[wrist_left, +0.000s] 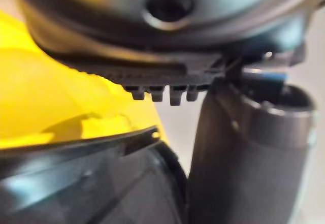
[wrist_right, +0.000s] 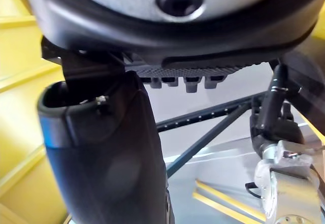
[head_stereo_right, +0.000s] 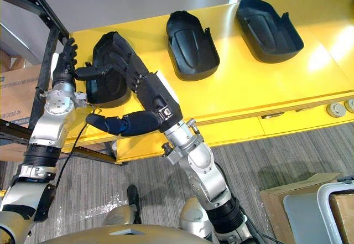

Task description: Walk over and take three plastic housings, then place them on the shelf

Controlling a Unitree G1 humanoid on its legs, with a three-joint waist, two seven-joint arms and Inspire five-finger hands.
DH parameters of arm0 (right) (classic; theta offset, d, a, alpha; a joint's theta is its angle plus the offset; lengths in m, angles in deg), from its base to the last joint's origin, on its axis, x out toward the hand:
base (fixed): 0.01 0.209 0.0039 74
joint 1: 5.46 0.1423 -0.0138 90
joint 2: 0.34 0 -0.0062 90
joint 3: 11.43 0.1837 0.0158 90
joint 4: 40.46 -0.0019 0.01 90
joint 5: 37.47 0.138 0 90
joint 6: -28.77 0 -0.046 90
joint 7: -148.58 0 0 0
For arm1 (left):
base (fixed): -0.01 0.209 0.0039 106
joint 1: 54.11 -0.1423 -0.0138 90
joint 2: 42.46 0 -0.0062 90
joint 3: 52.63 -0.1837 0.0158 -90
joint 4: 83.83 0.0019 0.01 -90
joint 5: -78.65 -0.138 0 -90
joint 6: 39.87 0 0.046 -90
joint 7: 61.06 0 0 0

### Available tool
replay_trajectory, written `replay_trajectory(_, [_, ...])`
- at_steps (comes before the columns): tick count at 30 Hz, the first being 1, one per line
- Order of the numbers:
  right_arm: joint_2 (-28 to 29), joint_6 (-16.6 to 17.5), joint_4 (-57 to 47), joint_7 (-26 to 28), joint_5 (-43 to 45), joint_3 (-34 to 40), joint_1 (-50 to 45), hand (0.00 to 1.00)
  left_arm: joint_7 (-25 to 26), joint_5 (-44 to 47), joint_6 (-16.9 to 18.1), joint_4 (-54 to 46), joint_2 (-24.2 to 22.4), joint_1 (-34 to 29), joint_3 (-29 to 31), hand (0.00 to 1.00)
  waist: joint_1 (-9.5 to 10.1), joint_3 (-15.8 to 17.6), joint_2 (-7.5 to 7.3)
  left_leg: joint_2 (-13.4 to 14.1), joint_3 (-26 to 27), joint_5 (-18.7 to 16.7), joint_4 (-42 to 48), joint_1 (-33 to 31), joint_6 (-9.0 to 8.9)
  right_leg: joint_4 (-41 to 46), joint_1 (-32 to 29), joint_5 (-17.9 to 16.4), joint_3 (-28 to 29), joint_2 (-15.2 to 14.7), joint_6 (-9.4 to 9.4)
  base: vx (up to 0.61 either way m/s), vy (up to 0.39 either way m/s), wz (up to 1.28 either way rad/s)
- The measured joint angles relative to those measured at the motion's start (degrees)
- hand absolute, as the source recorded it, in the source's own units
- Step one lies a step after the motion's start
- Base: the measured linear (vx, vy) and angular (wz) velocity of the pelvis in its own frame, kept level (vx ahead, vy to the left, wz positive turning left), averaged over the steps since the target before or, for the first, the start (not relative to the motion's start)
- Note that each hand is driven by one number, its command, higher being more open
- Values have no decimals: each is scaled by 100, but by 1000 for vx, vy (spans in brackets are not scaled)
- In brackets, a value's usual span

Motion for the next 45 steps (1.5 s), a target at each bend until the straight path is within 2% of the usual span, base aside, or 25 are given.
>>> replay_trajectory(3, [1, 7, 1, 6, -21, 1, -122, 100, 337, 207, 240, -513, -10, -36, 210, 100, -16, -38, 7, -1, -10, 0, -1, 52, -1, -25, 73, 8, -36, 0, 3, 0, 0, 0])
replay_trajectory(6, [1, 26, 1, 2, -158, -11, -236, 100, 449, 298, 461, -1084, -11, -96, 296, 100, -18, -166, 9, -2, -45, -4, -2, 70, -5, -108, 173, 25, -97, 2, 8, -9, -2, 8])
replay_trajectory(10, [0, 32, 24, -141, -925, -117, -306, 100, 410, 493, 1099, -2229, -10, -320, 488, 100, 33, -388, 27, -4, -84, -10, -3, 86, -13, -188, 261, 36, -160, 7, 16, 1, 1, 6])
replay_trajectory(14, [-18, 29, 117, -367, -1673, -107, -321, 100, -167, 971, 1458, -3306, -10, -688, 472, 100, 98, -494, 26, -4, -157, -18, -9, 183, -23, -257, 458, 37, -269, 6, 18, -12, -1, 8])
replay_trajectory(18, [-45, 29, 317, -733, -2256, 167, -420, 100, -1085, 1092, 1715, -4361, -142, -1854, 169, 100, 131, -623, 13, -8, -218, -23, -14, 143, -29, -398, 548, 57, -373, 12, 8, -20, 2, 9])
replay_trajectory(21, [-192, 131, 513, -910, -2495, 473, -434, 100, -1599, 1065, 1925, -4461, -467, -2538, -16, 100, 132, -620, 3, -12, -335, 9, -16, -39, -28, -491, 509, 85, -475, 32, 23, -56, -3, 20])
replay_trajectory(24, [-440, 307, 570, -1033, -2497, 853, -435, 100, -1848, 789, 2119, -4443, -741, -3142, -67, 100, 193, -538, -68, -1, -473, 130, -13, -321, -25, -511, 319, 167, -574, 60, -11, -28, -7, 24])
replay_trajectory(27, [-505, 498, 580, -1219, -2861, 1070, -364, 100, -1841, 600, 2353, -4431, -806, -3348, -128, 100, 285, -446, -170, 6, -520, 154, -12, -371, -36, -506, 294, 195, -591, 75, -5, 2, -11, 11])
replay_trajectory(29, [-561, 724, 685, -1526, -3430, 1061, -129, 100, -1637, 352, 2745, -4432, -885, -3389, -241, 100, 335, -384, -257, 4, -554, 162, -12, -417, -39, -472, 255, 186, -602, 75, -18, 3, -10, 7])
replay_trajectory(32, [-604, 844, 720, -1750, -4124, 997, 37, 100, -1335, 163, 3237, -4435, -928, -3387, -316, 100, 420, -289, -291, 4, -571, 165, -16, -424, -39, -457, 255, 142, -614, 75, -78, 0, -3, 1])
replay_trajectory(36, [-707, 885, 901, -2033, -4528, 871, 294, 100, -1206, 189, 3729, -4444, -986, -3389, -311, 100, 470, -48, -292, 6, -627, 183, -34, -469, -31, -418, 238, 108, -659, 75, -92, -25, -15, 7])
replay_trajectory(42, [-869, 896, 1047, -2119, -4530, 853, 625, 100, -1451, 255, 3767, -4452, -983, -3399, -320, 100, 554, 159, -366, 6, -717, 238, -16, -649, -29, -360, 84, 108, -714, 75, -122, -7, -14, 7])
replay_trajectory(45, [-917, 913, 1309, -2131, -4695, 863, 791, 100, -1519, 449, 3768, -4451, -981, -3437, -327, 100, 583, 194, -356, 7, -765, 247, -15, -655, -35, -280, 70, 82, -738, 74, -146, 16, -20, 7])
